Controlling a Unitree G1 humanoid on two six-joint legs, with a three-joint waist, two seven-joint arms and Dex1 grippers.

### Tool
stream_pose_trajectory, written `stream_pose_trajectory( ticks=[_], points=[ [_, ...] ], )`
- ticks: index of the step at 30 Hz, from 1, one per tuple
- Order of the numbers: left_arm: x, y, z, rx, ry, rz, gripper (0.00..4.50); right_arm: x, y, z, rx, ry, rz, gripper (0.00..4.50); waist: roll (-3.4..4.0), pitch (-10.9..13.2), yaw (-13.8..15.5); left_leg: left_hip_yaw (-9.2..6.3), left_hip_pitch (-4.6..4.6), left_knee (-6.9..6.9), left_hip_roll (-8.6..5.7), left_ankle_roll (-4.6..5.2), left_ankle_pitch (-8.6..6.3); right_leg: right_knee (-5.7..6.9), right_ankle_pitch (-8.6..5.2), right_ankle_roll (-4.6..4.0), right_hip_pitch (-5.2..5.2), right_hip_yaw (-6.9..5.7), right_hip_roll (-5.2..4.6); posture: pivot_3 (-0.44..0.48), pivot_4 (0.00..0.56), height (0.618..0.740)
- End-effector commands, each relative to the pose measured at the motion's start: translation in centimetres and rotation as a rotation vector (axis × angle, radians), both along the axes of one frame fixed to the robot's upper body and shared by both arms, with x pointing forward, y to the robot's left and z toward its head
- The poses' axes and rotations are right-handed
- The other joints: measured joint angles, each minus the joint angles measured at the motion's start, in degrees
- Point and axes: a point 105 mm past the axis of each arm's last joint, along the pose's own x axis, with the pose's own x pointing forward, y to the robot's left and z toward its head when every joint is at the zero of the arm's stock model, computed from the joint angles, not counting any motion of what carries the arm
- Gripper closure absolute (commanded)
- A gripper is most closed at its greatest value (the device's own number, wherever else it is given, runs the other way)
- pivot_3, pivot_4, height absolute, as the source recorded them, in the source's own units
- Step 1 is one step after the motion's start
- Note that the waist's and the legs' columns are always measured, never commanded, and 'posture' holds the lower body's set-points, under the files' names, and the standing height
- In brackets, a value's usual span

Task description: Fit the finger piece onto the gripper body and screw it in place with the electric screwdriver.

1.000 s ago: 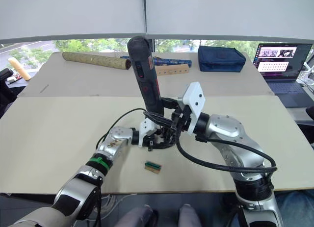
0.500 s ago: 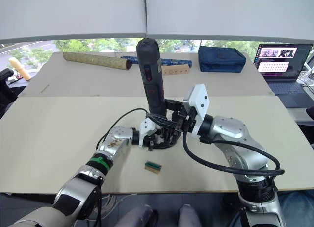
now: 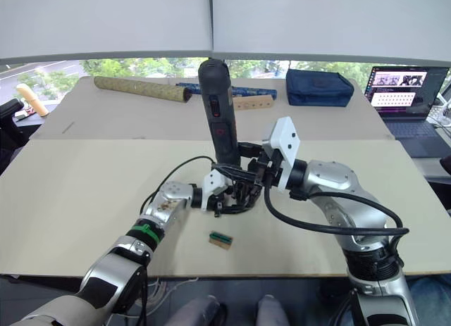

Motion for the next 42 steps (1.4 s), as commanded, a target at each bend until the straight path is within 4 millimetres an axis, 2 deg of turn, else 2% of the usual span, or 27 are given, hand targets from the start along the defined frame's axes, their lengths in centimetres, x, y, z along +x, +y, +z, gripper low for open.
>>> stream_pose_trajectory(
  ticks=[1,13,21,25,27,28,30,38,42],
  points=[
    [1.2,0.0,2.6,-0.053,-0.067,0.025,2.22,1.1,-1.1,-5.2,-0.128,0.175,-0.071,2.59,0.00,0.0,0.0,0.00,0.02,0.00,0.00,0.00,0.00,0.00,0.00,0.00,-0.01,0.00,0.01,0.000,0.150,0.740],
    [1.1,0.0,2.6,-0.049,-0.069,0.021,2.22,1.6,-1.7,-5.0,-0.133,0.163,-0.105,2.59,-0.02,0.0,0.0,0.00,0.14,-0.03,0.01,0.02,-0.04,-0.01,0.00,0.00,0.03,0.01,0.01,0.000,0.150,0.740],
    [1.0,0.0,2.3,-0.047,-0.060,0.022,2.22,1.4,-1.1,-1.2,-0.047,0.027,-0.104,2.59,-0.02,0.0,0.1,0.00,0.13,-0.04,0.00,0.02,-0.05,-0.02,0.00,0.00,0.01,0.02,0.02,0.000,0.150,0.740],
    [0.9,0.2,1.8,-0.036,-0.053,0.021,2.22,-0.8,0.4,3.4,0.041,-0.117,0.001,2.59,-0.03,0.0,0.0,0.01,0.04,-0.04,0.00,0.01,-0.05,-0.01,0.00,0.00,-0.01,0.03,0.01,0.000,0.150,0.740],
    [0.8,0.3,1.5,-0.031,-0.051,0.023,2.22,-1.8,0.8,5.0,0.082,-0.163,0.043,2.59,-0.04,0.0,0.0,0.02,-0.23,-0.02,0.00,-0.15,0.08,0.02,0.00,0.00,-0.15,0.05,0.00,0.000,0.150,0.740],
    [0.8,0.4,1.3,-0.024,-0.047,0.028,2.22,-2.8,1.2,6.6,0.116,-0.203,0.093,2.59,-0.04,0.0,0.0,0.02,-0.40,0.00,0.01,-0.14,0.17,0.05,0.01,0.00,-0.32,0.05,-0.01,0.000,0.150,0.740],
    [0.8,0.5,0.9,-0.015,-0.042,0.033,2.22,-4.2,1.5,8.2,0.149,-0.242,0.149,2.59,-0.04,0.0,-0.2,0.00,-0.52,-0.02,0.01,-0.09,0.20,0.10,0.01,0.00,-0.46,0.05,-0.03,0.000,0.150,0.740],
    [0.8,0.9,0.5,-0.002,-0.036,0.052,2.22,-4.9,1.1,7.6,0.138,-0.177,0.157,2.59,-0.06,0.0,-0.6,-0.02,-0.61,0.00,-0.02,-0.05,0.17,-0.02,0.01,-0.01,-0.44,0.04,-0.04,0.000,0.150,0.740],
    [0.9,3.0,1.5,-0.009,-0.012,0.056,0.31,-5.2,-0.6,8.2,0.139,-0.097,0.118,2.59,-0.07,0.0,-1.0,-0.02,-0.61,-0.01,0.02,-0.05,0.18,0.00,0.01,-0.01,-0.47,0.04,-0.03,0.000,0.150,0.740]
  ],
)
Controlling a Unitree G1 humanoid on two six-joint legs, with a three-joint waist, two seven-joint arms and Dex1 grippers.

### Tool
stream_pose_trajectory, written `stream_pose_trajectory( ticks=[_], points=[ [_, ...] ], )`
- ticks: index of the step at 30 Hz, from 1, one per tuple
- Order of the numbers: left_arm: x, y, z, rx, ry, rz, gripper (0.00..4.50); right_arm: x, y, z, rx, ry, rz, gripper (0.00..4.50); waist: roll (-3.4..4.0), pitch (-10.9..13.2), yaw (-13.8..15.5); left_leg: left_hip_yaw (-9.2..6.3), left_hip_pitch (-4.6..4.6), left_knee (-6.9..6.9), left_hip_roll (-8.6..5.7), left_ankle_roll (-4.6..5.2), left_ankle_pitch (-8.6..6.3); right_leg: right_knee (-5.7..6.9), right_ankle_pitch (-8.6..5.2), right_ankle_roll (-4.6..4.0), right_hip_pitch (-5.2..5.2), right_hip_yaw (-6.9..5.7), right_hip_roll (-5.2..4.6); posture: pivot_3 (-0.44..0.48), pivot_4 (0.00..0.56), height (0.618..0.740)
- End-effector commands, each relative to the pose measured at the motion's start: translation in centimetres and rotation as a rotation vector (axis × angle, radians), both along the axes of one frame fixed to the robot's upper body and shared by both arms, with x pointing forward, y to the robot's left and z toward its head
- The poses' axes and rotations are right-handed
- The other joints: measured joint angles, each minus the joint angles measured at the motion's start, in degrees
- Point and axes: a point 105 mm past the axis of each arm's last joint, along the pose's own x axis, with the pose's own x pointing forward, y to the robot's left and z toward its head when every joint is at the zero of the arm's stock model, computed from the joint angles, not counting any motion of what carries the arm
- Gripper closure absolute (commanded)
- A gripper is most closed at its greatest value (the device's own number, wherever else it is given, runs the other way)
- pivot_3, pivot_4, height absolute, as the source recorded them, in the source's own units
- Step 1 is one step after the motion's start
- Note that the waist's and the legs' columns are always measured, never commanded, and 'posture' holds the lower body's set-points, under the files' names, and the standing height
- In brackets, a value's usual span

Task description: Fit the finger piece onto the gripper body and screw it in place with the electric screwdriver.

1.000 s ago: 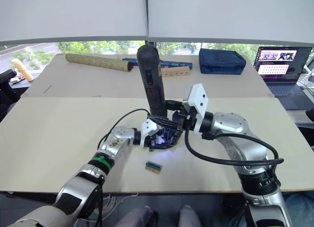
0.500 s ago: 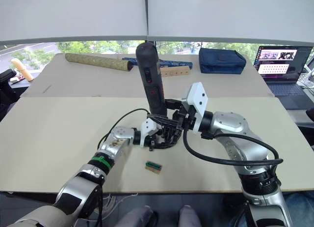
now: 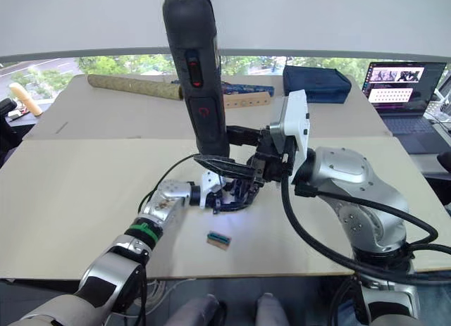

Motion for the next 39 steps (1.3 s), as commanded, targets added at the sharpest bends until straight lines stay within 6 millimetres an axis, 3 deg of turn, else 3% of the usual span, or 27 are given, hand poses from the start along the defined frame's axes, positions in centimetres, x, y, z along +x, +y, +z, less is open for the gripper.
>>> stream_pose_trajectory(
  ticks=[1,6,9,11,14,18,22,24,25,26,30,33,36,39],
  points=[
    [0.2,3.2,1.5,-0.008,-0.013,0.026,0.06,-0.9,-2.3,2.3,0.027,-0.006,-0.057,2.59,-0.01,0.0,-0.5,0.00,-0.02,-0.03,0.01,0.00,0.00,0.01,0.00,0.00,-0.06,0.00,0.00,0.000,0.150,0.740],
    [-3.3,9.1,5.3,-0.036,-0.019,-0.052,0.00,0.4,-7.3,2.5,0.062,0.223,-0.275,2.59,0.02,0.0,-1.1,0.00,-0.13,-0.24,0.09,0.00,0.00,0.09,0.00,0.00,-0.41,0.01,0.00,0.000,0.150,0.740],
    [-5.4,12.2,7.4,-0.008,0.005,-0.066,0.00,1.3,-11.0,-0.7,-0.018,0.527,-0.432,2.59,0.10,0.1,-0.6,0.00,-0.15,-0.35,0.07,0.00,0.01,0.12,0.00,-0.02,-0.46,0.02,-0.03,0.000,0.150,0.740],
    [-5.7,13.4,8.4,0.011,-0.002,-0.031,0.00,2.2,-13.7,-3.7,-0.050,0.730,-0.561,2.59,0.13,0.1,-0.1,0.00,-0.08,-0.36,0.05,0.00,0.01,-0.01,0.01,-0.03,-0.38,0.02,-0.02,0.000,0.150,0.740],
    [-5.6,13.9,9.4,0.025,-0.029,0.004,0.00,3.1,-16.5,-8.1,-0.074,0.995,-0.679,2.59,0.34,0.2,0.4,0.01,0.18,-0.37,0.05,-0.08,-0.02,-0.51,0.02,-0.07,0.19,0.02,0.00,0.000,0.150,0.740],
    [-5.4,13.8,9.7,0.025,-0.048,0.035,0.00,4.1,-17.9,-11.6,-0.117,1.151,-0.759,2.59,0.58,0.4,0.2,0.33,0.31,-0.69,0.04,-0.17,0.02,-0.66,0.20,0.00,0.22,0.18,-0.10,0.000,0.150,0.740],
    [-5.4,13.6,9.6,0.029,-0.056,0.040,0.00,5.3,-18.8,-13.4,-0.133,1.198,-0.819,2.59,0.64,0.4,-0.6,0.33,0.30,-0.87,0.09,0.06,0.23,-0.64,0.19,0.00,0.10,0.19,-0.10,0.000,0.150,0.740],
    [-5.6,13.4,9.2,0.037,-0.056,0.041,0.00,6.5,-20.3,-14.7,-0.132,1.183,-0.909,2.59,0.64,0.4,-0.7,0.33,0.30,-0.90,0.11,0.08,0.23,-0.66,0.19,0.00,0.07,0.18,-0.08,0.000,0.150,0.740],
    [-5.6,13.5,8.7,0.064,-0.063,0.045,0.00,6.8,-21.2,-15.2,-0.139,1.164,-0.953,2.09,0.64,0.4,-0.7,0.33,0.29,-0.90,0.11,0.10,0.22,-0.67,0.19,0.00,0.08,0.17,-0.08,0.000,0.150,0.740],
    [-5.7,13.8,8.3,0.079,-0.053,0.049,0.00,6.7,-21.7,-15.4,-0.160,1.144,-0.965,1.52,0.65,0.4,-0.7,0.33,0.30,-0.89,0.10,0.11,0.21,-0.69,0.20,0.00,0.10,0.16,-0.07,0.000,0.150,0.740],
    [-6.0,15.1,7.7,0.080,0.033,0.080,0.00,5.1,-21.6,-13.9,-0.232,1.022,-0.880,0.15,0.66,0.4,-0.1,0.35,0.30,-0.85,0.04,0.13,0.20,-0.72,0.20,0.01,0.14,0.15,-0.05,0.000,0.150,0.740],
    [-6.7,16.7,7.7,0.099,0.095,0.100,0.00,3.7,-21.6,-10.9,-0.290,0.785,-0.841,0.05,0.69,0.4,0.1,0.32,0.29,-0.85,0.04,0.12,0.19,-0.70,0.19,0.01,0.11,0.13,0.01,0.000,0.150,0.740],
    [-7.1,18.5,8.6,0.085,0.142,0.150,0.00,2.1,-22.5,-7.3,-0.229,0.628,-0.829,0.05,0.73,0.5,0.0,0.37,0.33,-0.88,0.07,0.09,0.16,-0.68,0.18,0.03,0.11,0.08,0.04,0.000,0.150,0.740],
    [-7.2,20.4,9.6,0.078,0.162,0.210,0.00,-0.5,-24.4,-5.9,-0.337,0.455,-0.807,0.05,0.74,0.5,0.0,0.40,0.39,-0.88,0.08,-0.17,0.02,-0.65,0.18,0.03,0.12,0.03,0.12,0.000,0.150,0.740]
  ],
)
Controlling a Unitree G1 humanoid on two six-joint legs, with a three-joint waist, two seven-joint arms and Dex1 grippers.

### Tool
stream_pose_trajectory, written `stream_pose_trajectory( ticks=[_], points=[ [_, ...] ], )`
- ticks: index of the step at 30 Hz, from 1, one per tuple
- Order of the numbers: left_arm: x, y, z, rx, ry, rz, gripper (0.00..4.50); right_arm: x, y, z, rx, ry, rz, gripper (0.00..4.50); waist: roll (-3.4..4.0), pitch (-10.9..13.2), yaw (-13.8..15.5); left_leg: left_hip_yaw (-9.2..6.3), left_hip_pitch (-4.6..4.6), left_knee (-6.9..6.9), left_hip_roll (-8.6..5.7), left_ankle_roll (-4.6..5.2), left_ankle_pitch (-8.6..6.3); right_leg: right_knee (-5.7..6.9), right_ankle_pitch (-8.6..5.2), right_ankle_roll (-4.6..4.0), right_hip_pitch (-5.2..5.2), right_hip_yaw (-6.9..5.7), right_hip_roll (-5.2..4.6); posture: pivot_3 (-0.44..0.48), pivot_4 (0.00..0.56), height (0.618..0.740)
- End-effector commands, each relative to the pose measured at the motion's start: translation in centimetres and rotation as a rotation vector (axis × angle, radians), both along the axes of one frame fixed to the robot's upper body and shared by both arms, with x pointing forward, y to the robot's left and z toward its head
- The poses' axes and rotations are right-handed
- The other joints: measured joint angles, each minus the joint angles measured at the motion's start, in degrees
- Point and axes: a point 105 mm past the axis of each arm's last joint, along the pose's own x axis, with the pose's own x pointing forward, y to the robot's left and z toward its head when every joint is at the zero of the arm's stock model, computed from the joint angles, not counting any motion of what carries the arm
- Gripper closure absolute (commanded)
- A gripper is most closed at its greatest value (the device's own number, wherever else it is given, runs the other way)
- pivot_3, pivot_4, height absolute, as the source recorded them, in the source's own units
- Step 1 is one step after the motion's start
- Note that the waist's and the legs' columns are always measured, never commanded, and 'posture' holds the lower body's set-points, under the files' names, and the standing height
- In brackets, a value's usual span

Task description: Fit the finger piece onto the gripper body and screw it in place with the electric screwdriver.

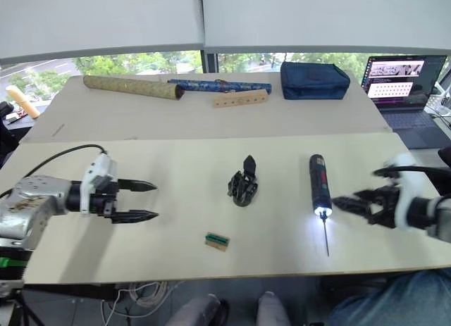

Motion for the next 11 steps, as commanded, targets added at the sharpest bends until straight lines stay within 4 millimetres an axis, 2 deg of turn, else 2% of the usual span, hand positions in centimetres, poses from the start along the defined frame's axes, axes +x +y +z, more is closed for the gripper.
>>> stream_pose_trajectory(
  ticks=[1,4,6,7,11],
  points=[
    [-0.2,2.4,2.1,-0.015,-0.018,0.061,0.00,-2.7,-1.9,3.1,-0.205,-0.157,0.116,0.05,-0.01,0.0,0.2,0.00,0.09,-0.01,0.02,0.00,0.00,-0.02,0.00,0.00,0.10,-0.03,0.04,0.000,0.150,0.740],
    [0.0,4.0,2.8,0.010,-0.030,0.091,0.00,-4.3,-4.9,3.3,-0.296,-0.160,0.088,0.05,0.01,0.0,0.3,0.08,0.32,-0.08,0.00,-0.09,-0.09,-0.04,-0.05,0.07,0.19,-0.01,0.14,0.000,0.150,0.740],
    [0.6,4.6,3.3,0.018,-0.043,0.115,0.00,-4.7,-6.3,3.4,-0.291,-0.167,0.050,0.05,0.05,0.1,0.2,0.32,0.47,-0.12,-0.01,-0.02,-0.19,-0.04,-0.05,0.07,0.34,0.10,0.02,0.000,0.150,0.740],
    [0.8,4.7,3.3,0.018,-0.042,0.117,0.00,-4.8,-6.6,3.5,-0.275,-0.174,0.038,0.05,0.04,0.1,0.2,0.39,0.54,-0.12,-0.01,0.34,-0.42,-0.04,-0.05,0.08,0.38,0.14,0.01,0.000,0.150,0.740],
    [1.3,4.0,3.3,-0.001,-0.064,0.088,0.00,-4.9,-6.9,3.3,-0.197,-0.189,0.010,0.05,0.04,0.1,0.0,0.44,0.60,-0.12,0.04,0.37,-0.45,-0.04,-0.03,0.07,0.45,0.21,-0.12,0.000,0.150,0.740]
  ],
)
